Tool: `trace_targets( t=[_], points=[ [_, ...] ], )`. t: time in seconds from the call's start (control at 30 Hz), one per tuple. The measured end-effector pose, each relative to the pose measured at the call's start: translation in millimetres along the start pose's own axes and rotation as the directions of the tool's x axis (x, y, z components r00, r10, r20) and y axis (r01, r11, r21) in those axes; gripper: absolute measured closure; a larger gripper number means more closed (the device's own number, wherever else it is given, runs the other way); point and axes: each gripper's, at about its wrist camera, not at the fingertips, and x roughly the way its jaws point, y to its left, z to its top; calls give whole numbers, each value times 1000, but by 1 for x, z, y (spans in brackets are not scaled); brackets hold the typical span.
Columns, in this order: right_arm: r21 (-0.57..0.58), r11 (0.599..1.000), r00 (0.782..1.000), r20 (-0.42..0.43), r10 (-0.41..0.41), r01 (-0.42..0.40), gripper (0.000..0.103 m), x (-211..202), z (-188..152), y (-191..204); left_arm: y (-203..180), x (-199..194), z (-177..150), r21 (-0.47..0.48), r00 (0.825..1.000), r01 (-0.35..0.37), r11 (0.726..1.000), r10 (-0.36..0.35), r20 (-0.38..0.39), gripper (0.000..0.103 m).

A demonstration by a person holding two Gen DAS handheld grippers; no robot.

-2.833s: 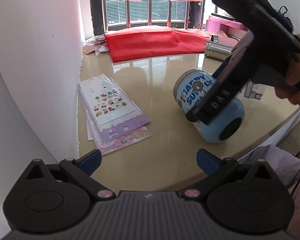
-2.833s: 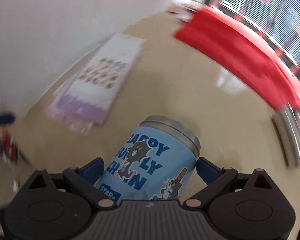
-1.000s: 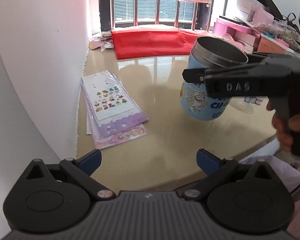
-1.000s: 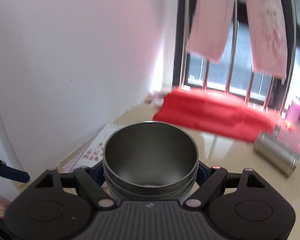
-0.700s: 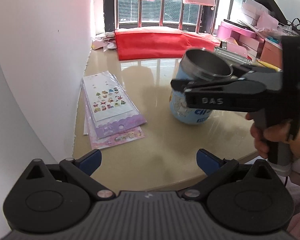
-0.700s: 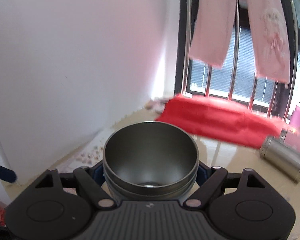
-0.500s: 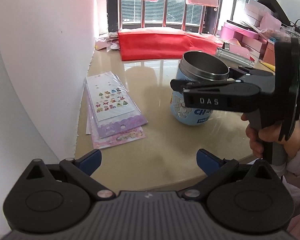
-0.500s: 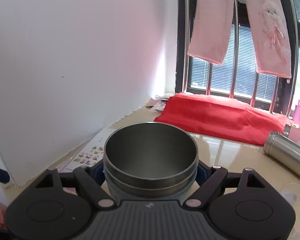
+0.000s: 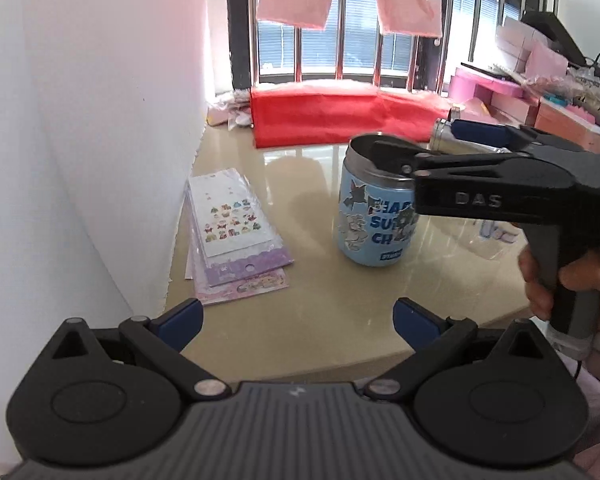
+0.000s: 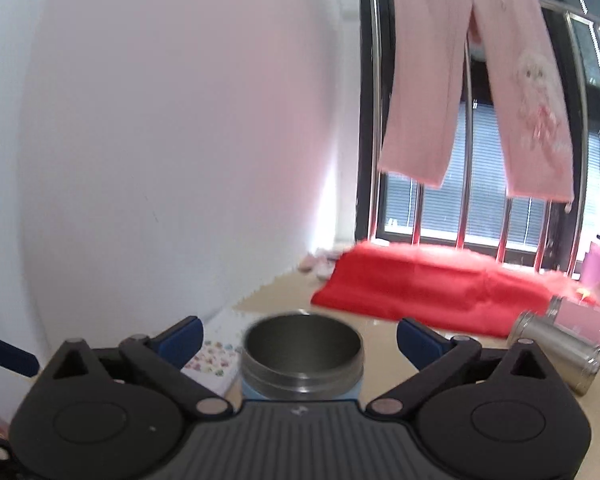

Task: Flip cup upright

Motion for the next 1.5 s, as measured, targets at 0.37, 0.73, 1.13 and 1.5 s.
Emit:
trace_targets(
  t=[0.37, 0.73, 1.13, 1.5],
  points=[
    [3, 1000, 991, 134, -7, 7, 0, -151, 9, -23, -71, -90, -17, -48, 976, -28, 998, 38, 213, 0],
    [54, 995, 988, 119, -95, 89, 0, -284, -16, -62, -160, -145, -53, -84, 928, -22, 996, 52, 370, 0],
    [53, 986, 975, 150, -165, 159, 0, -343, -27, -68, -202, -175, -73, -81, 860, -27, 996, 65, 506, 0],
    [68, 985, 976, 137, -168, 160, 0, -349, -30, -69, -205, -180, -75, -74, 845, -41, 996, 74, 529, 0]
  ],
)
